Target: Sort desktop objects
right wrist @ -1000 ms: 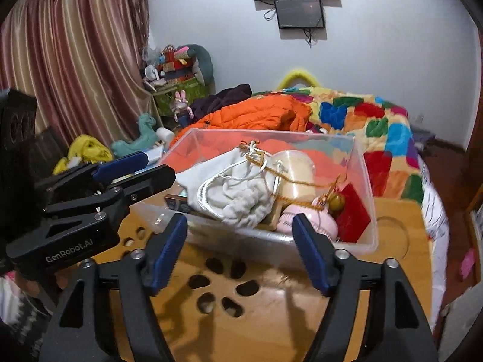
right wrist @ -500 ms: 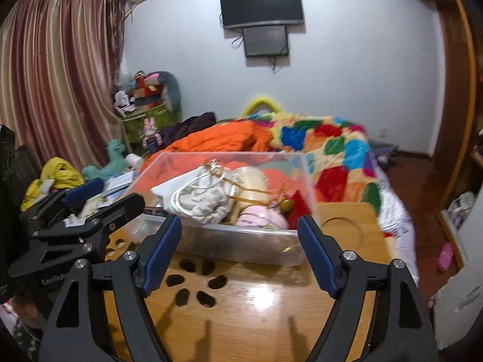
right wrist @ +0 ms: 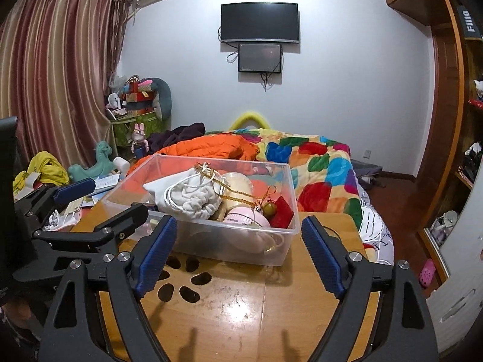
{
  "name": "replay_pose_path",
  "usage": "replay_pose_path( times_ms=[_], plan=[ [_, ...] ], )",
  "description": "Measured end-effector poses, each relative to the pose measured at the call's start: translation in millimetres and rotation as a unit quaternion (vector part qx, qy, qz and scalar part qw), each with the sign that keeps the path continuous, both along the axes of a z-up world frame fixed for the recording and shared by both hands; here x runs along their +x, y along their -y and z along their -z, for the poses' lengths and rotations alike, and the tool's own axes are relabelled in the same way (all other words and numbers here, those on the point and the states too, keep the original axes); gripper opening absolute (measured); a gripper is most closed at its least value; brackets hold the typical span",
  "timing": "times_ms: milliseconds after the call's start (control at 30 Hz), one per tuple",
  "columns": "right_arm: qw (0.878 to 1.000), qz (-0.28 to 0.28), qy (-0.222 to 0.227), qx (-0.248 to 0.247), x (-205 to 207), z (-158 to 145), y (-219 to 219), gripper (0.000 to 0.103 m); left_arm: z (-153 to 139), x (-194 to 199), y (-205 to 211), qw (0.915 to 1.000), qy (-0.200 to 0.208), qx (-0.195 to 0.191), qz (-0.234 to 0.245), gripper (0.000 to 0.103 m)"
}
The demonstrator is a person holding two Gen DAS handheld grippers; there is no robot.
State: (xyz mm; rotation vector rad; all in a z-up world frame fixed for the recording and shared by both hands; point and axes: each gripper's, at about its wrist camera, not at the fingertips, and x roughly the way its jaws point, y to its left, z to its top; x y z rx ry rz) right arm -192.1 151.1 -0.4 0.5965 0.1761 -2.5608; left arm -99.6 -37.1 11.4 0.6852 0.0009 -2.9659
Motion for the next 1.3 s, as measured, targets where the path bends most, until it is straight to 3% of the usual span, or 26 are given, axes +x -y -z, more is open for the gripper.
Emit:
replay_pose_path(
  times_ms=[333, 1300],
  plan=[
    [1.000, -0.002, 0.005, -0.008, 2.8, -0.4, -4.3, 0.082, 3.4, -0.8, 8.4, 0.9996, 0.010, 0.025, -0.007, 0.095],
    [1.000, -0.013, 0.017, -0.010, 1.6, 2.0, -1.8, 0.082, 5.6, 0.9, 6.7, 0.9994, 0.010, 0.032, -0.007, 0.096]
  ],
)
